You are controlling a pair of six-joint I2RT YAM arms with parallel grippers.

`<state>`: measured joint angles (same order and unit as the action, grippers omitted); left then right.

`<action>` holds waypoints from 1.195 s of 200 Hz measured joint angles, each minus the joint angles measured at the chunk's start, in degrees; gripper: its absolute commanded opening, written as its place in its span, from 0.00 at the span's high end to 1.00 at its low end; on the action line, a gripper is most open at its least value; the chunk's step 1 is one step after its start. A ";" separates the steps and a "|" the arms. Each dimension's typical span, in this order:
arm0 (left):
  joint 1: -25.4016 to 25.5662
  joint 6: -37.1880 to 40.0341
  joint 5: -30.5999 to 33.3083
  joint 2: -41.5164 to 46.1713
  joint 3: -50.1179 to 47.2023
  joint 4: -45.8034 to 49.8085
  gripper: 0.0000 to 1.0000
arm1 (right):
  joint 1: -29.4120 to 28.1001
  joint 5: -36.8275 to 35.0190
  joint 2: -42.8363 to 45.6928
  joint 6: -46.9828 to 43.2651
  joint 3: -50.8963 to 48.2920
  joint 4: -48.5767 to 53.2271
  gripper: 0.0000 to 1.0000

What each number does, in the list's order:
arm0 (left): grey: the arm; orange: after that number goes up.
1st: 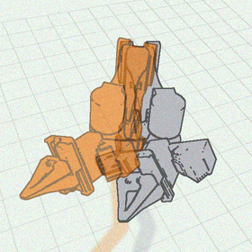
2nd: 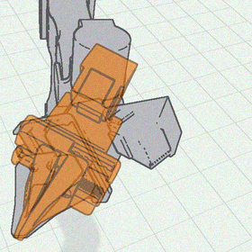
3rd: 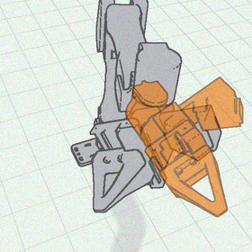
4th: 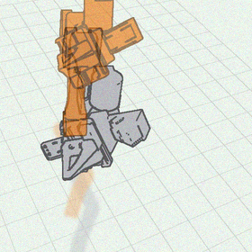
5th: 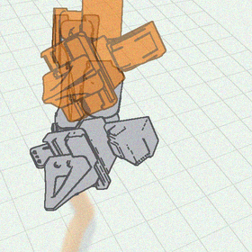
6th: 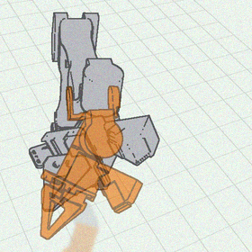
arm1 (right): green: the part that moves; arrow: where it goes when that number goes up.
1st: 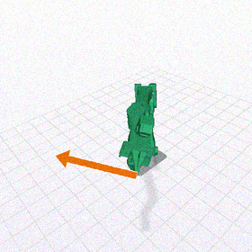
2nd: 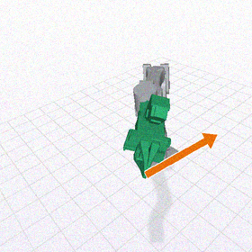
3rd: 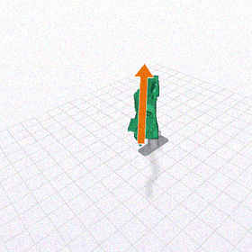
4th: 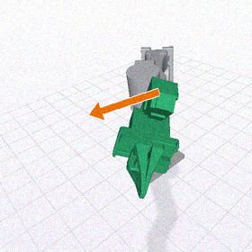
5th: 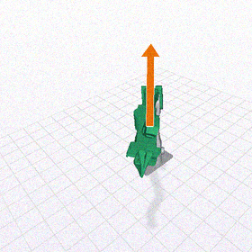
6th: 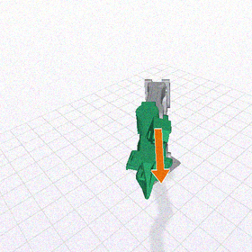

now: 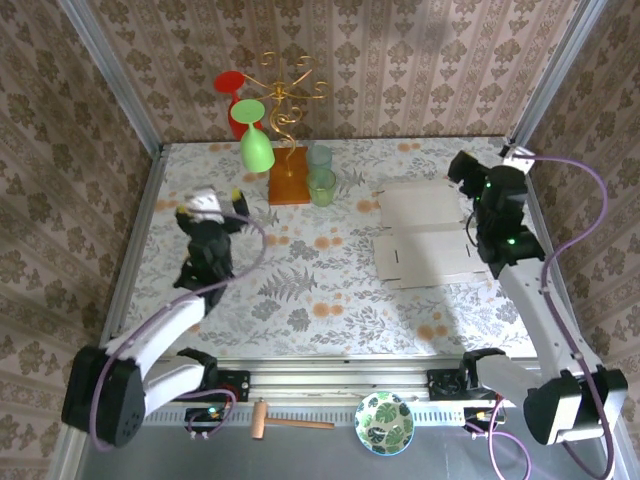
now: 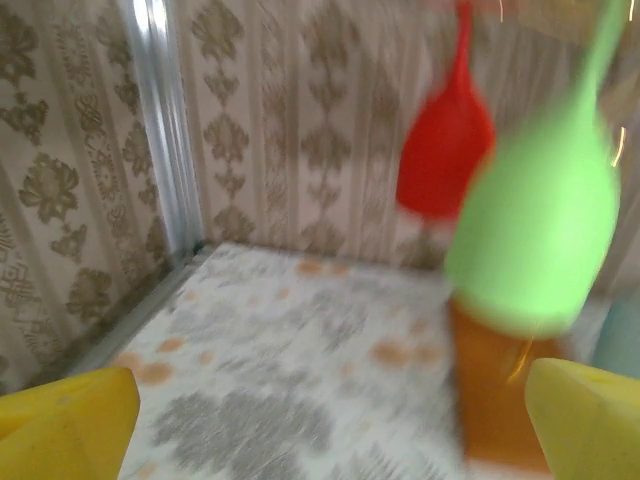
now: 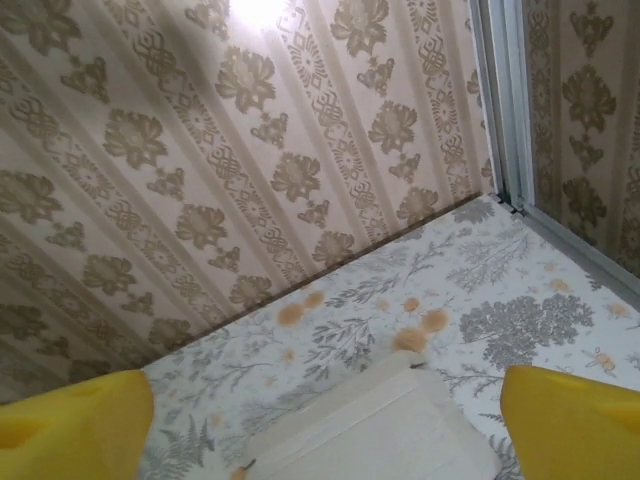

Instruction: Fold the paper box

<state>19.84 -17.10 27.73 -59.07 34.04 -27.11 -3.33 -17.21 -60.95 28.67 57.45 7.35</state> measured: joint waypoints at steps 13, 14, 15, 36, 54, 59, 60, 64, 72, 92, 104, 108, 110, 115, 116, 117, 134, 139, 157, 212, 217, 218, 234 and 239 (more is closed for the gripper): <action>-4.66 -11.85 -6.69 -0.63 5.75 6.95 0.00 | 0.26 2.10 -1.27 4.74 1.77 7.30 0.54; -4.85 -12.39 -7.02 -0.83 6.12 7.48 0.00 | 0.26 2.23 -1.40 4.90 1.81 7.65 0.54; -5.01 -13.60 -7.56 -0.96 6.47 7.87 0.00 | 0.26 2.36 -1.53 5.22 1.88 8.04 0.54; -0.68 -25.83 -14.84 -8.74 13.25 18.21 0.00 | 0.31 7.41 -6.67 10.99 0.94 16.04 0.53; 9.51 -34.03 -21.00 -16.55 15.34 24.41 0.01 | 1.09 12.33 -9.35 14.53 -3.43 18.27 0.51; 11.72 -35.80 -22.36 -18.10 15.50 25.40 0.04 | 1.64 13.77 -9.75 15.28 -4.76 18.64 0.51; 12.13 -36.26 -22.75 -18.40 15.52 25.53 0.05 | 1.73 13.99 -9.84 15.43 -4.94 18.67 0.51; 14.49 -37.83 -24.24 -19.98 15.56 26.14 0.08 | 2.25 15.08 -10.14 16.00 -5.73 18.80 0.51; 17.70 -40.63 -26.86 -22.43 15.74 26.75 0.14 | 3.56 16.96 -11.13 17.05 -6.99 18.97 0.52; 23.52 -47.04 -32.74 -29.29 17.40 26.60 0.27 | 6.27 21.27 -14.64 18.84 -8.26 17.59 0.52; 25.29 -49.59 -35.87 -33.29 19.58 26.34 0.29 | 7.34 23.74 -18.10 19.85 -8.50 15.85 0.52; 25.73 -50.51 -36.81 -34.53 20.33 26.16 0.29 | 7.54 24.48 -19.32 20.13 -8.61 15.06 0.52; 25.97 -50.86 -37.22 -35.19 20.83 26.16 0.29 | 7.67 25.07 -20.00 20.35 -8.70 14.51 0.52; 26.45 -51.65 -38.21 -36.61 21.73 25.90 0.30 | 7.93 26.05 -21.53 20.90 -8.96 13.33 0.52; 26.53 -51.82 -38.36 -36.83 21.88 25.86 0.30 | 8.00 26.51 -22.05 21.05 -9.07 12.87 0.52; 26.71 -52.11 -38.62 -37.22 22.23 25.79 0.30 | 8.04 26.71 -22.27 21.11 -9.14 12.63 0.52; 28.00 -55.04 -40.94 -40.61 24.13 23.74 0.30 | 8.50 30.27 -27.54 22.99 -10.49 8.87 0.54; 28.28 -56.02 -41.48 -41.29 24.24 22.82 0.30 | 8.59 31.28 -29.00 23.63 -10.84 8.07 0.54; 29.14 -59.80 -42.77 -43.52 24.22 19.37 0.30 | 8.59 34.18 -32.13 26.45 -11.61 5.35 0.55; 29.59 -68.94 -42.64 -45.07 20.06 13.38 0.30 | 3.28 37.81 -32.57 38.12 -13.97 -2.14 0.56; 29.59 -69.83 -42.47 -45.03 19.23 12.94 0.31 | 2.60 38.10 -32.57 39.60 -14.40 -3.10 0.56; 29.59 -69.96 -42.45 -45.03 19.12 12.85 0.31 | 2.49 38.16 -32.54 39.78 -14.47 -3.23 0.56; 29.57 -72.43 -41.75 -44.78 16.13 11.10 0.32 | 0.72 38.71 -32.57 43.76 -15.13 -5.09 0.57; 29.57 -73.26 -41.42 -44.19 15.72 10.95 0.32 | 0.28 38.73 -32.57 44.78 -15.15 -5.42 0.57</action>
<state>49.41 -90.37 -13.69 -103.26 49.76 -16.16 -3.05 21.52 -93.51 73.45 42.30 1.93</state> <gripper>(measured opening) 0.683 0.435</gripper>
